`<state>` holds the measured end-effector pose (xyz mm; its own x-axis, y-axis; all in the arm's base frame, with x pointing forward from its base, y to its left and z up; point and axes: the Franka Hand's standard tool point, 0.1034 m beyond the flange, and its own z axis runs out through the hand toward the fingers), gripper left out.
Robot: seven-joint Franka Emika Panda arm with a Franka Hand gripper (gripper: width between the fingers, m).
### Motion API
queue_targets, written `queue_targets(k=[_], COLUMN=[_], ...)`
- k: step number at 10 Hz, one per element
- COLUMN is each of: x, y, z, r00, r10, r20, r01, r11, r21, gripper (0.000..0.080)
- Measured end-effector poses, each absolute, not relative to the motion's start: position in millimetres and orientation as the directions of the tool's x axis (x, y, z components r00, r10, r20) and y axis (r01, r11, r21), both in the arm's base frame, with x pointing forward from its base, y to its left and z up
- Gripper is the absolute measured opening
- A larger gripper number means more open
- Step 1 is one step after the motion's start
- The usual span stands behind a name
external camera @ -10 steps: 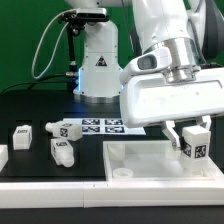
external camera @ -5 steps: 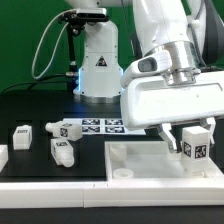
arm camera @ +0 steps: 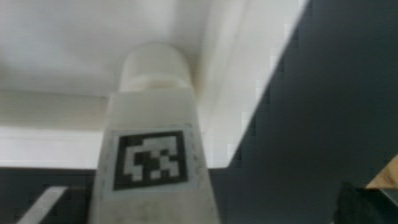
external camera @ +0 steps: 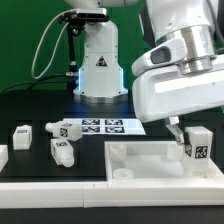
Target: Assemble one leg
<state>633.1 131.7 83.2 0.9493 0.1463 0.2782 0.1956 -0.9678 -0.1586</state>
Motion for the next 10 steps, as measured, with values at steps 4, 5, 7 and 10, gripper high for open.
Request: queue_targets(k=[4, 5, 7, 10], x=[634.4, 631.7, 637.2, 640.4], y=[124.6, 122.9, 118.7, 91.2], z=[79.5, 77.7, 77.6, 70.3], r00=[0.984, 0.989, 0.992, 0.991], r10=[0.161, 0.146, 0.126, 0.132], r20=[0.080, -0.002, 0.000, 0.016], r01=[0.172, 0.143, 0.124, 0.133], r11=[-0.970, -0.976, -0.978, -0.975], r21=[-0.170, -0.166, -0.166, -0.180], gripper=[0.0649, 0.0649, 0.0649, 0.0649])
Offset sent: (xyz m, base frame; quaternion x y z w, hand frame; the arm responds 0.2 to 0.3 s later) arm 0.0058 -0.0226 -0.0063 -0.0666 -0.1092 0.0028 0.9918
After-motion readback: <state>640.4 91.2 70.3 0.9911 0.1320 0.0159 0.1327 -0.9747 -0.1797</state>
